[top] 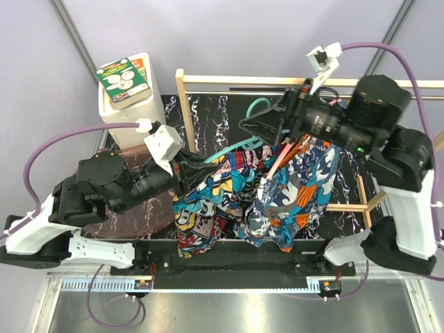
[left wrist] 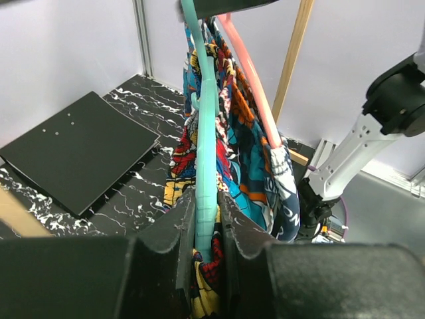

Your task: Remove the shorts from the hanger

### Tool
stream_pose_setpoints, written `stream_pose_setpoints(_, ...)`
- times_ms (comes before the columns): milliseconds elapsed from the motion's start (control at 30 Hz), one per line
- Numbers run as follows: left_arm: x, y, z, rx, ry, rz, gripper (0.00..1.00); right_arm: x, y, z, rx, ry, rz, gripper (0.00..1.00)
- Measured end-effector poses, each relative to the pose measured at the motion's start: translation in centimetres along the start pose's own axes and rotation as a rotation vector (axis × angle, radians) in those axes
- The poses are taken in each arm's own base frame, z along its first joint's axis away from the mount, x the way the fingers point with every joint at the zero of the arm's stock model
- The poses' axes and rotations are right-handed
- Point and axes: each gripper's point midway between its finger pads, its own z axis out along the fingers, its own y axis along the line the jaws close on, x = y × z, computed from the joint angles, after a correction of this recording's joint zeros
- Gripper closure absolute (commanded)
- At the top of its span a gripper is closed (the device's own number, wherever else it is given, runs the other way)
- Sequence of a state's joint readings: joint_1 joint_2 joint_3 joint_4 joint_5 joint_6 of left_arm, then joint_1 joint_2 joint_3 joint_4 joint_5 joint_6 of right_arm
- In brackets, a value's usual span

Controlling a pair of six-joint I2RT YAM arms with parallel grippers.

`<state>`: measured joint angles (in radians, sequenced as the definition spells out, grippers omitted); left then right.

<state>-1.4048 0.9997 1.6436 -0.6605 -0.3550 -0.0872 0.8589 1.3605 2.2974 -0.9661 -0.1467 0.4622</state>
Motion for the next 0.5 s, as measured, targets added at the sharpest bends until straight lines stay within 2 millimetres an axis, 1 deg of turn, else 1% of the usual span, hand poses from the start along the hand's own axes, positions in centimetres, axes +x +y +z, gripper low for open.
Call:
stream_pose_setpoints(67, 0.1, 0.0, 0.1, -0.003, 0.002, -0.013, 1.0, 0.2, -0.2, 0.8, 0.004, 0.021, -0.011, 0.2)
stream_pose_setpoints(133, 0.1, 0.0, 0.1, -0.004, 0.003, -0.025, 1.0, 0.5, -0.4, 1.1, 0.013, 0.039, -0.027, 0.22)
stream_pose_setpoints(333, 0.1, -0.2, 0.1, -0.003, 0.003, -0.049, 1.0, 0.4, -0.6, -0.4, 0.03, 0.037, -0.072, 0.27)
stream_pose_setpoints(500, 0.1, -0.6, 0.1, 0.018, 0.005, -0.059, 1.0, 1.2, -1.2, -1.5, 0.048, 0.05, -0.086, 0.31)
